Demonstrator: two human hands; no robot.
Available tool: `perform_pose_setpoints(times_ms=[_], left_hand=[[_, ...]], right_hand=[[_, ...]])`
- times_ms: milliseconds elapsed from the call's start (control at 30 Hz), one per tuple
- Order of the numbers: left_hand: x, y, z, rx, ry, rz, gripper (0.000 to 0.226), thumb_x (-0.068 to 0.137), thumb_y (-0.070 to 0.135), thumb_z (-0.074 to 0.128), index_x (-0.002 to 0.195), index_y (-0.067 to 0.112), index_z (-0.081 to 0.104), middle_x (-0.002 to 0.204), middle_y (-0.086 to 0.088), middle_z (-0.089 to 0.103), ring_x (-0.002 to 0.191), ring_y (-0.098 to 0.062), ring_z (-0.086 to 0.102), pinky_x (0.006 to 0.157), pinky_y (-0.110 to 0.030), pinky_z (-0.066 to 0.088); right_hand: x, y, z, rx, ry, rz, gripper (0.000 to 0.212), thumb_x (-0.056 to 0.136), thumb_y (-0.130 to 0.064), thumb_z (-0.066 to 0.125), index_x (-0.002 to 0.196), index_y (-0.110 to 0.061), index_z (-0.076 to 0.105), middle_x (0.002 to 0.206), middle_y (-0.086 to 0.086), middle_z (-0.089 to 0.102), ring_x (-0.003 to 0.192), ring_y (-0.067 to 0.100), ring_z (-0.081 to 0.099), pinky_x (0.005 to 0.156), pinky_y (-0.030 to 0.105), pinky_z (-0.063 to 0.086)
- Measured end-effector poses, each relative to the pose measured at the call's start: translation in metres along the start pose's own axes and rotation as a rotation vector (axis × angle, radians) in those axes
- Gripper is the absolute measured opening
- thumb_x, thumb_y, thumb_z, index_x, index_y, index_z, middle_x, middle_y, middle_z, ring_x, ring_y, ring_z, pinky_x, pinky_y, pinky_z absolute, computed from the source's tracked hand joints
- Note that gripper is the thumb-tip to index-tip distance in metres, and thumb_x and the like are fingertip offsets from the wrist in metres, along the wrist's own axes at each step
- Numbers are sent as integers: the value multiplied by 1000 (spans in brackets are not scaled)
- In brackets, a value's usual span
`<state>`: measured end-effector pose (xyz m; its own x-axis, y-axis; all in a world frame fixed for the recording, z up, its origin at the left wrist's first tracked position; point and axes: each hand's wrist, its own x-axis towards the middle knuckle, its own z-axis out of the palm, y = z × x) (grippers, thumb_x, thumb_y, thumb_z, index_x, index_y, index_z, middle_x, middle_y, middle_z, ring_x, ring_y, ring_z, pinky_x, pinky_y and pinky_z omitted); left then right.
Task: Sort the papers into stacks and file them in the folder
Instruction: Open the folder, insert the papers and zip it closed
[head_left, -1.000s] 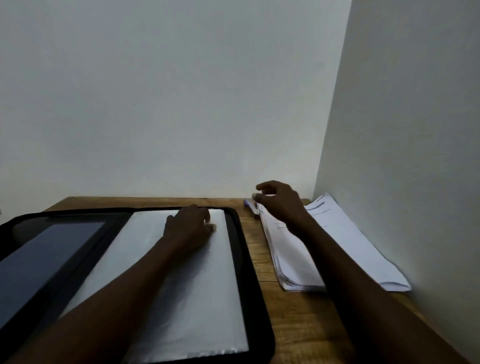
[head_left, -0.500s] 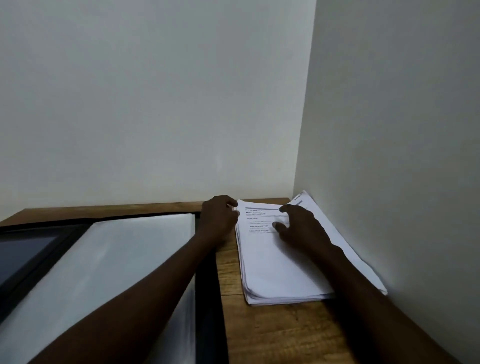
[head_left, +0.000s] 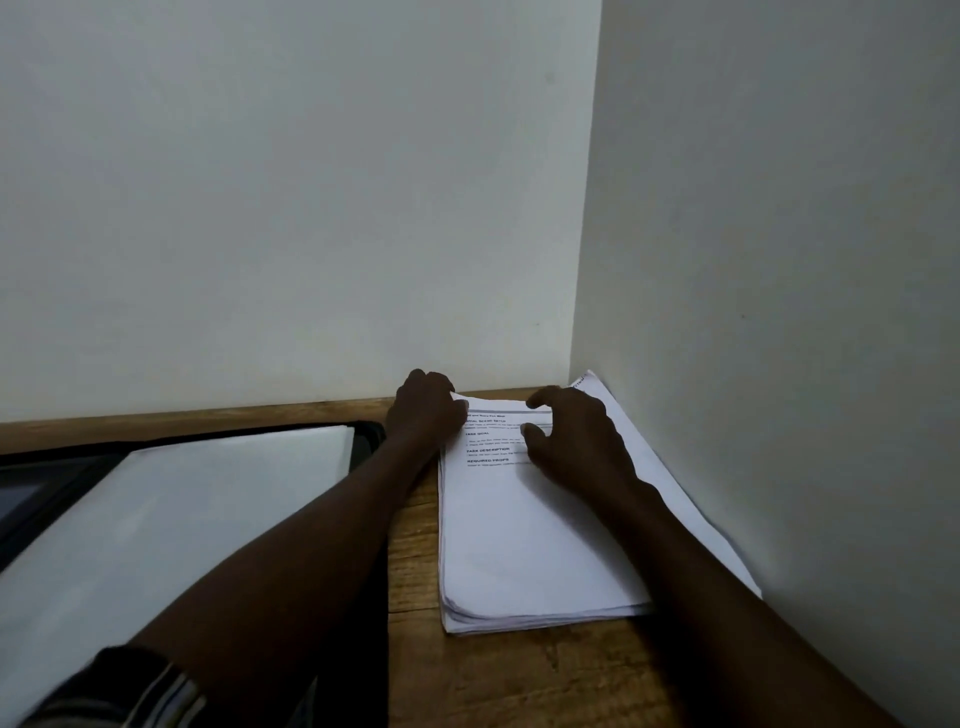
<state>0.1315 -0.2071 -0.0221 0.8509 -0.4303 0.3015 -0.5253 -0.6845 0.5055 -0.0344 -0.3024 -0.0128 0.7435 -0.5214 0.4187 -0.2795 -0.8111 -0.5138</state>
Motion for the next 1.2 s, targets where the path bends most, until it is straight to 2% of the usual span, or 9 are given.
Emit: perform_pose_setpoints(times_ms=[267,500,567,633,700,767,933,1100,1200], left_hand=[[-2,16,-9,-347,184,5,5,89,10,62,91,7,65,100,-8,67,95,-23,60,71,-20,33],[-8,37,-82,-794,417,126,13,95,10,54,85,19,54,81,4,60,78,-17,55,66,-25,37],[-8,33,-105,-981,427,100,20,95,10,57,80,23,53,78,3,60,72,-15,55,65,-25,42],[-13,26,-125,-1174,399,58,16,96,13,61,84,21,55,80,-1,61,69,-15,57,66,-27,48],[-23,15,-141,-1305,244,39,11,94,20,66,98,16,57,85,-2,65,70,-15,62,65,-30,54],[-39,1,-148,-1282,2,22,28,92,27,68,113,13,57,91,0,69,74,-16,65,59,-27,55],[-78,-28,-156,-1059,-419,5,28,98,21,59,124,13,64,117,-4,72,101,-24,71,89,-42,57],[-78,-46,-181,-1206,-175,-57,30,102,8,49,130,2,57,124,-17,67,105,-33,68,86,-48,57],[-82,-72,-195,-1183,-165,-91,30,104,12,47,132,5,56,124,-13,68,110,-32,67,89,-49,56]], right_hand=[[7,4,-11,153,169,45,42,89,-24,63,129,-19,54,133,2,53,126,19,45,95,28,37],[19,14,-32,386,237,67,98,78,-40,78,153,-14,20,155,4,32,141,21,33,116,37,29],[19,13,-37,499,165,171,89,77,-50,75,149,-19,31,138,1,50,128,21,49,108,37,40],[17,11,-41,672,33,214,57,78,-51,74,124,-21,59,113,-3,65,101,19,64,90,35,51],[13,7,-46,768,-21,152,22,85,-37,72,88,-16,69,79,-3,70,69,17,61,65,27,47],[8,1,-52,780,45,107,25,88,-31,69,72,-13,63,64,-1,58,61,16,50,60,26,39],[1,-35,-58,987,50,125,13,93,-25,64,93,-13,69,101,13,72,86,26,65,86,45,52],[8,-87,-48,1005,-136,94,10,94,-18,62,103,-16,66,90,1,75,80,16,71,76,29,56],[11,-108,-32,965,-184,133,21,92,-13,63,112,-5,63,104,17,70,90,30,65,91,47,51]])
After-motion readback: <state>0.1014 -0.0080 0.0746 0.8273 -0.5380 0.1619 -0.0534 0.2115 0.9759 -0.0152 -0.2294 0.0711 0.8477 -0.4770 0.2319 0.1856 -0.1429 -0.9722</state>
